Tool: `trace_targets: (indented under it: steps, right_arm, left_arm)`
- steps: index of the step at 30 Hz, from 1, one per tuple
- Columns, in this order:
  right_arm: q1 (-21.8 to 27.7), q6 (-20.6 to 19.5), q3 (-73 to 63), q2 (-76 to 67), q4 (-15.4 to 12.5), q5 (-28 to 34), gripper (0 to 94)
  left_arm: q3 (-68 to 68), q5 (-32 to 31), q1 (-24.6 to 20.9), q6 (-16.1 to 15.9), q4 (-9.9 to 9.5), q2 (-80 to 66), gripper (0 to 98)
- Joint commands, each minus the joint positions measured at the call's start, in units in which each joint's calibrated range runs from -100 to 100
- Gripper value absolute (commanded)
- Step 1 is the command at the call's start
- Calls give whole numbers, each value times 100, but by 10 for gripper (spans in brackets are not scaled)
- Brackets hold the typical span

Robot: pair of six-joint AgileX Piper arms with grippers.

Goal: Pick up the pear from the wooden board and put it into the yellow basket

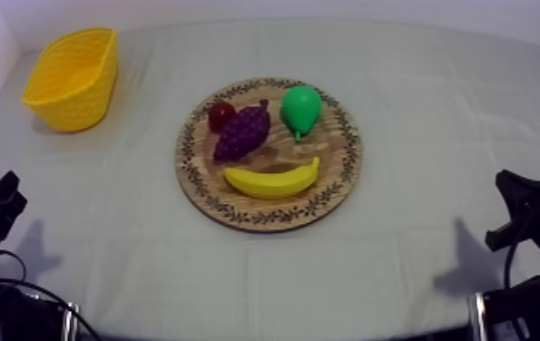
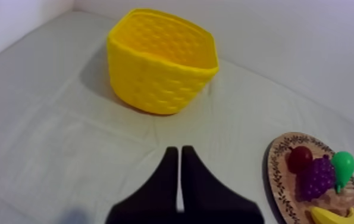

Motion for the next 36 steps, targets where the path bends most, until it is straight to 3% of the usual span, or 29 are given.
trace_targets:
  steps: [1,16,25,30,36]
  right_arm:
    - [-1,-3,-5,-4,-1,3,4]
    - [-1,-1,-5,-4,-1,3,4]
    - [-1,-3,-5,-4,-1,3,4]
    - [-1,-3,-5,-4,-1,3,4]
    - [-1,-2,-5,-4,-1,3,4]
  left_arm:
    - [4,1,-3,0,-1,-1,0]
    - [4,1,13,77,-1,-1,0]
    - [-5,147,737,-66,37,-15,0]
    - [-110,293,1211,-396,285,-2,0]
    - [-328,530,1397,-1236,1052,387,0]
